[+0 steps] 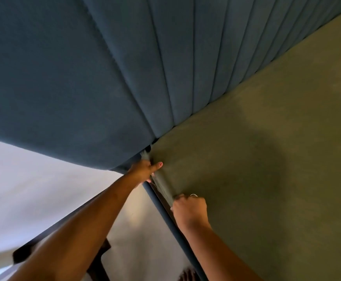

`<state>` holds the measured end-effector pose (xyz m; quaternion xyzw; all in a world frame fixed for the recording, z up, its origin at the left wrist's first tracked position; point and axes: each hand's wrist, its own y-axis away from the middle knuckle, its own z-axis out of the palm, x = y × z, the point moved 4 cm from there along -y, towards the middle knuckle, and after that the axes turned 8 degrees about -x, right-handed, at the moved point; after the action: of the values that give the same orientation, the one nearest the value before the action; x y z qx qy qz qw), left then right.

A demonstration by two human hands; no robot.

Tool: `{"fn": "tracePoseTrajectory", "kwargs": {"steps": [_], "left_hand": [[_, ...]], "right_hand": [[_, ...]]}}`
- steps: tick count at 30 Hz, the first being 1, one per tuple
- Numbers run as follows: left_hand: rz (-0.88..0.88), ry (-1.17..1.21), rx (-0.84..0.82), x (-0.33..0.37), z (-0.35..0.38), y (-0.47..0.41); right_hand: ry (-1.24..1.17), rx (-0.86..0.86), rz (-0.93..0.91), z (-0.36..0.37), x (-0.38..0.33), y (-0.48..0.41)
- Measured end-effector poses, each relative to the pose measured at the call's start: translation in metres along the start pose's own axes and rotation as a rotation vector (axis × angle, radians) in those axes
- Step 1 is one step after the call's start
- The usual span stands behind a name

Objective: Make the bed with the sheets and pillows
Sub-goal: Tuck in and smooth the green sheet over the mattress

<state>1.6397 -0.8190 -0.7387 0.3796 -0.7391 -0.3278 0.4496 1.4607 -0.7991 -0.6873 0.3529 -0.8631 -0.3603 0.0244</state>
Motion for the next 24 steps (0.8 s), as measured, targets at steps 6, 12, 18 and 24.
{"fn": "tracePoseTrajectory", "kwargs": {"steps": [6, 12, 18, 24], "left_hand": [[0.120, 0.124, 0.186, -0.008, 0.011, 0.006], [0.151, 0.008, 0.129, -0.016, -0.014, 0.011], [0.160, -0.049, 0.005, -0.028, -0.032, 0.008], [0.160, 0.057, 0.165, -0.032, -0.011, 0.000]], "right_hand": [[-0.019, -0.004, -0.034, -0.001, -0.002, -0.005], [-0.041, -0.002, -0.062, 0.007, -0.023, -0.003], [0.023, -0.049, -0.116, 0.012, -0.038, -0.014], [0.008, -0.045, -0.168, 0.009, -0.039, -0.019]]}}
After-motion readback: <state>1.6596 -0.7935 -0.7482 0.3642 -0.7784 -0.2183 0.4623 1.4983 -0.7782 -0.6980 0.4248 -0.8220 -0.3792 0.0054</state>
